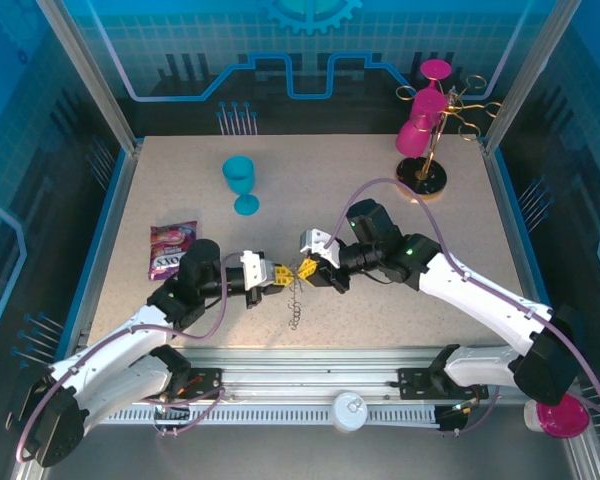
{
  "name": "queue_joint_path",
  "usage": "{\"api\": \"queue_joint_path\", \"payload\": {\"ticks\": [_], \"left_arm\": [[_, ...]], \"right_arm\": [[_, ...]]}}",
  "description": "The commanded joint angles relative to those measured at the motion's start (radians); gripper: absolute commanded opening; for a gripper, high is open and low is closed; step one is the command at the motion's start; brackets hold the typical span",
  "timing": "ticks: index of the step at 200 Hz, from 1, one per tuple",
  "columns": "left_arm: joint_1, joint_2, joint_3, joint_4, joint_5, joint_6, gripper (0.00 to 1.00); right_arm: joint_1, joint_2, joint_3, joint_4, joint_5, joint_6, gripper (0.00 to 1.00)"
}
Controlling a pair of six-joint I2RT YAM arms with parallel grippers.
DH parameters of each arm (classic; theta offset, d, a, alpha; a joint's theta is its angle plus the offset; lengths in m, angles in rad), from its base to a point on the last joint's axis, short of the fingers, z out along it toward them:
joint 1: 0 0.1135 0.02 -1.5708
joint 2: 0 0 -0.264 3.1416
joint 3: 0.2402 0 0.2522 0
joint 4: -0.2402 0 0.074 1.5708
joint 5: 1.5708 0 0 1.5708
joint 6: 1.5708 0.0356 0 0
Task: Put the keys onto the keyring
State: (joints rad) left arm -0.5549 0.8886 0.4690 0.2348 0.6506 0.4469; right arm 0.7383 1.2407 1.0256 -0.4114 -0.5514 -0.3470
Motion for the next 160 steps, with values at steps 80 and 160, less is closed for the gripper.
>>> {"api": "queue_joint_path", "payload": {"ticks": [80, 160], "left_arm": [[-0.005, -0.038, -0.038, 0.122, 0.047, -0.023, 0.00], [-0.005, -0.025, -0.034, 0.125, 0.053, -0.025, 0.00]], "right_arm": [[0.001, 0.068, 0.018, -0.008, -0.023, 0.049, 0.01], [-0.026, -0.087, -0.102, 0.185, -0.054, -0.003, 0.26]]}}
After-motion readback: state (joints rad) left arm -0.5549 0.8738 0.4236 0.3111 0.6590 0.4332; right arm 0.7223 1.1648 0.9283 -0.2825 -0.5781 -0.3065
